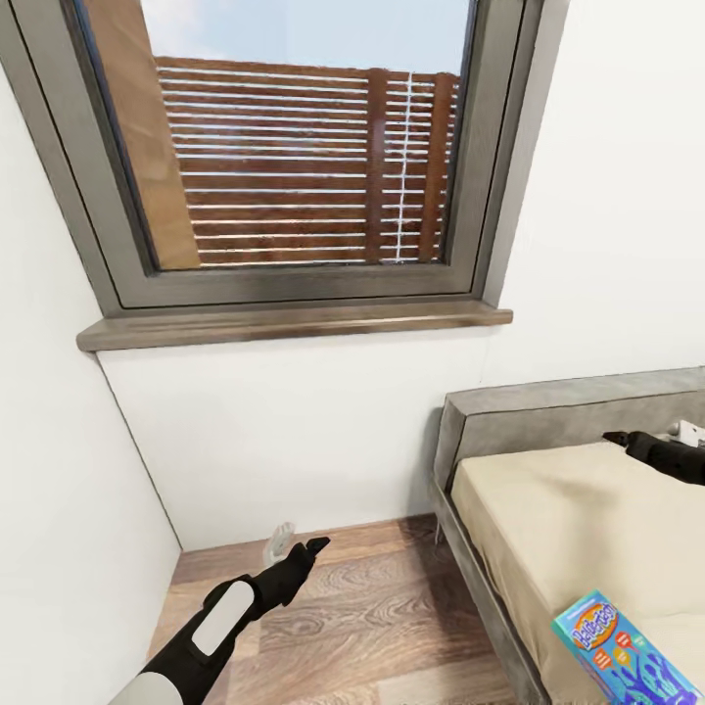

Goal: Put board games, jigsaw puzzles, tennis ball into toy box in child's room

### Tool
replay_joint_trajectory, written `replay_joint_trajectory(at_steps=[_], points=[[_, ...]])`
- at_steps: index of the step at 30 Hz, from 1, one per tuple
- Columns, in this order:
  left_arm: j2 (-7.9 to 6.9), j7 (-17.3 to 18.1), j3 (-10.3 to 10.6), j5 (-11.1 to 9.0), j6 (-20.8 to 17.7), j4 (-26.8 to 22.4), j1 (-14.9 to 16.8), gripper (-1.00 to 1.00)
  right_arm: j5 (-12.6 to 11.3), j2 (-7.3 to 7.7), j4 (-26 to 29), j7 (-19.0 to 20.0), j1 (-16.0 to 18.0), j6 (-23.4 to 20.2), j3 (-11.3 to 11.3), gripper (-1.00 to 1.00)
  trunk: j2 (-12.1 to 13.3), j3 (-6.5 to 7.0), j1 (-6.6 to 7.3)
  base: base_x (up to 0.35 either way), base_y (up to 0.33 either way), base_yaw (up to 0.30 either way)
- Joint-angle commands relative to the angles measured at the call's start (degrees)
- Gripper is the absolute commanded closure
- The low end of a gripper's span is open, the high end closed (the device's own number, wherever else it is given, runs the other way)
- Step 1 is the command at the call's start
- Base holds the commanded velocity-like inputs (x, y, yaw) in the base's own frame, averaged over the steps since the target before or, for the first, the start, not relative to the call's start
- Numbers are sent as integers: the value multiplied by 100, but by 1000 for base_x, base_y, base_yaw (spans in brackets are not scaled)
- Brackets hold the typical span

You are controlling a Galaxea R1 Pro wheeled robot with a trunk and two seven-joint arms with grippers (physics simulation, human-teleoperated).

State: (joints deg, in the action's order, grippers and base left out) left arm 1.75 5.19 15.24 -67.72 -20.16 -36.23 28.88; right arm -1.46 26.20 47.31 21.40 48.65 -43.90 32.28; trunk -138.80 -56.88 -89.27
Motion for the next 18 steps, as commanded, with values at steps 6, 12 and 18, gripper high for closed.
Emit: replay_joint_trajectory(at_steps=[6,12,18], points=[[10,8,5,-31,-18,2,4,-100,-12,-1,5,13,4,-35,15,-100,-2,-5,1,6,0,-277],[14,8,5,-31,-21,2,4,-100,-12,-1,6,13,4,-36,15,-100,-2,-5,1,3,0,-281],[17,8,5,-31,-22,2,4,-100,-12,0,6,13,4,-38,15,-100,-2,-5,1,1,0,-283]])
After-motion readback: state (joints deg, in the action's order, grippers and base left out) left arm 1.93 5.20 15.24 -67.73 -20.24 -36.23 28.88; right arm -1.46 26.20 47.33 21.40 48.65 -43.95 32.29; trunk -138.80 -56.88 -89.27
